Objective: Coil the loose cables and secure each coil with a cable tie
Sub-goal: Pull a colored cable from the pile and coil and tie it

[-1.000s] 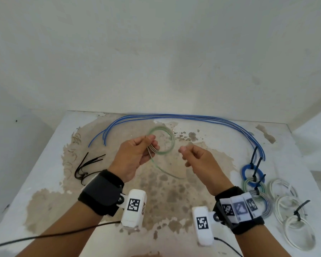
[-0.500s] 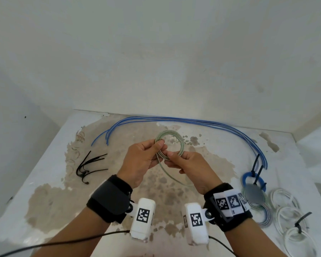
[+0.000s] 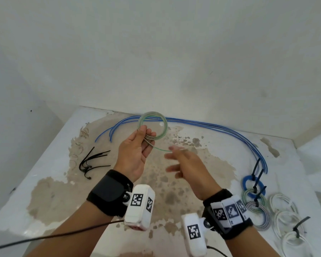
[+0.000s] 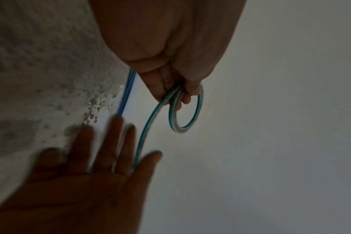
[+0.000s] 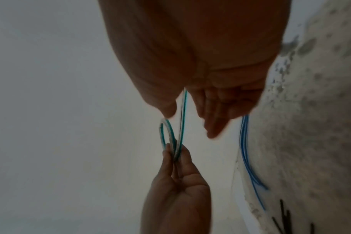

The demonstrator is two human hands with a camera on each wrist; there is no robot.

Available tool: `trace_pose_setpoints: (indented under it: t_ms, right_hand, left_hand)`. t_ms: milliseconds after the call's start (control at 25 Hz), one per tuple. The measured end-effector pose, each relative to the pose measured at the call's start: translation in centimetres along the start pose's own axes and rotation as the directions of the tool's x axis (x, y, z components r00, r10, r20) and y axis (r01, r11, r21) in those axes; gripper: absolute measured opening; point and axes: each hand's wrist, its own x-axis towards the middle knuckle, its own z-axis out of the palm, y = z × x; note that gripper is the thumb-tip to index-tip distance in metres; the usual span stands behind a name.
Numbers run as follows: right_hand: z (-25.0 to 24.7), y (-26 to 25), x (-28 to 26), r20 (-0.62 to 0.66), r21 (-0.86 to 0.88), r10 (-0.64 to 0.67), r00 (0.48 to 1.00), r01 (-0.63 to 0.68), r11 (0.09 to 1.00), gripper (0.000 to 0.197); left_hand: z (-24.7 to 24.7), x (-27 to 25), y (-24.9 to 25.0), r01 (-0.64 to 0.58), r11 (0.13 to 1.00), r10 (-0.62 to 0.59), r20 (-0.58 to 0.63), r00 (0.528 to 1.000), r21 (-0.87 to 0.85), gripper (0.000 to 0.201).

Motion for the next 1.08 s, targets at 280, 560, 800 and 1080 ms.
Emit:
trace_pose_setpoints:
  t_ms: [280,560,800,1080]
  right_hand:
    - [1.1,0.4,0.4,-0.053,0.502,-0.084,0.995,0.1,0.859,0.034]
    - [2.1,1.3,0.1,0.004,0.426,-0.114,0.993,0.102,0.899,0.034]
    - [0.5,-1.1,2.4,-0.126,0.315,-0.104,0.987,0.139,0.939,0.031]
    - [2.6,-2.5,2.9,-0.156,0.113,-0.186,0.97,0.205,0.972,0.027]
  left_hand:
    - [-1.7,-0.8,-0.2,0.062,0.995,-0.068,-0.07,0.995,-0.077,0.013]
    - [-3.0,-0.6,1.3,0.074,0.997,-0.076,-0.092,0.993,-0.029,0.013]
    - [-4.8,-2.0,2.0,0.06,0.932,-0.108,0.115,0.987,0.358,0.016]
    - [-6.0,-1.6,4.6,0.026,0.836,-0.165,0.205,0.965,0.548,0.022]
